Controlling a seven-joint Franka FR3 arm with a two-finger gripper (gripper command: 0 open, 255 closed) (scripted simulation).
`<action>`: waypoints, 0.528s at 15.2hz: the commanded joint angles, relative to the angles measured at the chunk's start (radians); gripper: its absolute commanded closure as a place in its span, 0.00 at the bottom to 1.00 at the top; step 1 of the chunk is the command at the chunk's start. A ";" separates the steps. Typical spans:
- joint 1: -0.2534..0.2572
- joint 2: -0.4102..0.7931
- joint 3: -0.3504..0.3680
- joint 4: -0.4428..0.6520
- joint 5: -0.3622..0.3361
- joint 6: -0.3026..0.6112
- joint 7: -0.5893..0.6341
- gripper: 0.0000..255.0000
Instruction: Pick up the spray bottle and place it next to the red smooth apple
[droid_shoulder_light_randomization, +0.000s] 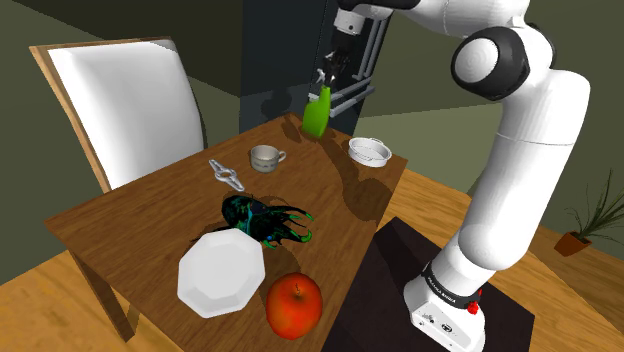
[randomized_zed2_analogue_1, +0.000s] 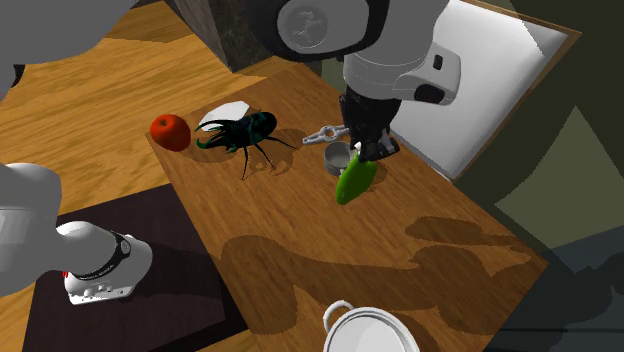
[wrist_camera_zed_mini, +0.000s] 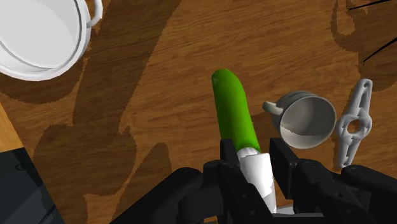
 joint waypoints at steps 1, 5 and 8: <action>-0.003 0.010 -0.001 0.045 0.002 -0.036 0.001 1.00; -0.010 0.030 -0.001 0.129 0.006 -0.099 0.005 1.00; -0.016 0.050 -0.002 0.200 0.011 -0.151 0.007 1.00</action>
